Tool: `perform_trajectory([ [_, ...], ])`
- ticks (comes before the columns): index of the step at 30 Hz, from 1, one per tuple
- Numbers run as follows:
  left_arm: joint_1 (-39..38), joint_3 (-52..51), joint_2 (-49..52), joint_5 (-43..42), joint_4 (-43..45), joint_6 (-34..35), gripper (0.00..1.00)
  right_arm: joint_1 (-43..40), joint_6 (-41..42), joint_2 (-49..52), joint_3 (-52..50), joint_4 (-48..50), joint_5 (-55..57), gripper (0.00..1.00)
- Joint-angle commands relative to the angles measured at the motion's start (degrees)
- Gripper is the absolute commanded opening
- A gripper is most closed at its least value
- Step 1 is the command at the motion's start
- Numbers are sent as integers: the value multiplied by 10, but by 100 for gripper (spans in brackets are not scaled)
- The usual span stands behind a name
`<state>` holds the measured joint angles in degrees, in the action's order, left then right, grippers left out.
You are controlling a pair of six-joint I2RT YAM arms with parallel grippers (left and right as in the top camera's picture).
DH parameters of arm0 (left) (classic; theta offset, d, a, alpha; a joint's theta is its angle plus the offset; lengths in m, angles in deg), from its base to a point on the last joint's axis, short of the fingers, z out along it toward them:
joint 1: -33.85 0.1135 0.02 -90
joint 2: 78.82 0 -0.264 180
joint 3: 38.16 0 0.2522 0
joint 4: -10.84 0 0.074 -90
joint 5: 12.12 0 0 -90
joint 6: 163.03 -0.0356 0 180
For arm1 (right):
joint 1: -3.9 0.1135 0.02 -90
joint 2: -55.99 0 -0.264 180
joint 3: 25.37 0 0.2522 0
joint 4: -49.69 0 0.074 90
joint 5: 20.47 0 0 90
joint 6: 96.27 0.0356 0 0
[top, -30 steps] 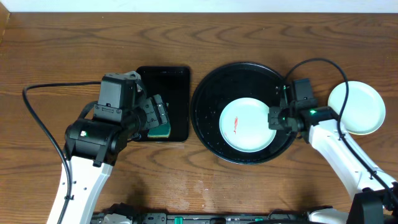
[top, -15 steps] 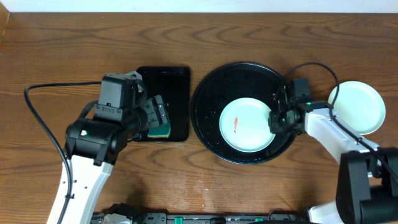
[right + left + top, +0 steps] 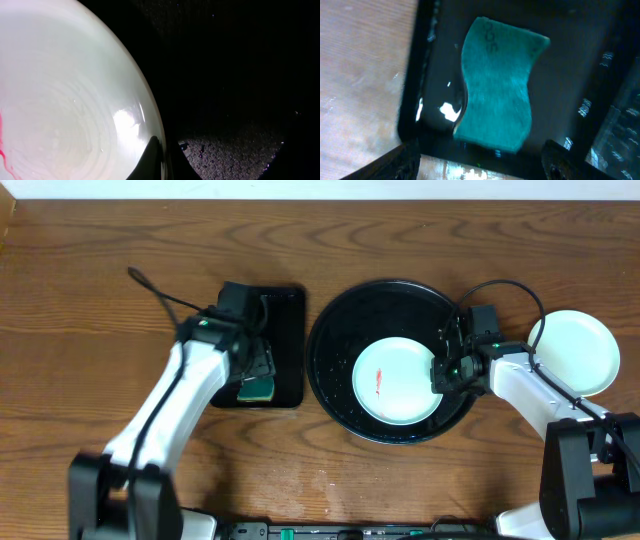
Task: Clean dirty plates on tray and stack at the side
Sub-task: 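Grasp the green sponge again with the left gripper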
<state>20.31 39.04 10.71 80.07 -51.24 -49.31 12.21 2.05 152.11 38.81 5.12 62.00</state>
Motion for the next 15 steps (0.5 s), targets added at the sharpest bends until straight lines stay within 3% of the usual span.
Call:
perform_trajectory([
  [1, 3, -5, 71, 10, 46, -8, 68, -1, -4, 5, 2, 0, 2, 1],
  [6, 3, -5, 143, -17, 98, -7, 52, 0, 0, 5, 2, 0, 2, 1],
  [13, 3, -5, 197, -16, 120, -8, 8, 0, 0, 5, 2, 0, 2, 1],
  [15, 3, -5, 200, -18, 119, -8, 8, 0, 0, 5, 2, -1, 2, 1],
])
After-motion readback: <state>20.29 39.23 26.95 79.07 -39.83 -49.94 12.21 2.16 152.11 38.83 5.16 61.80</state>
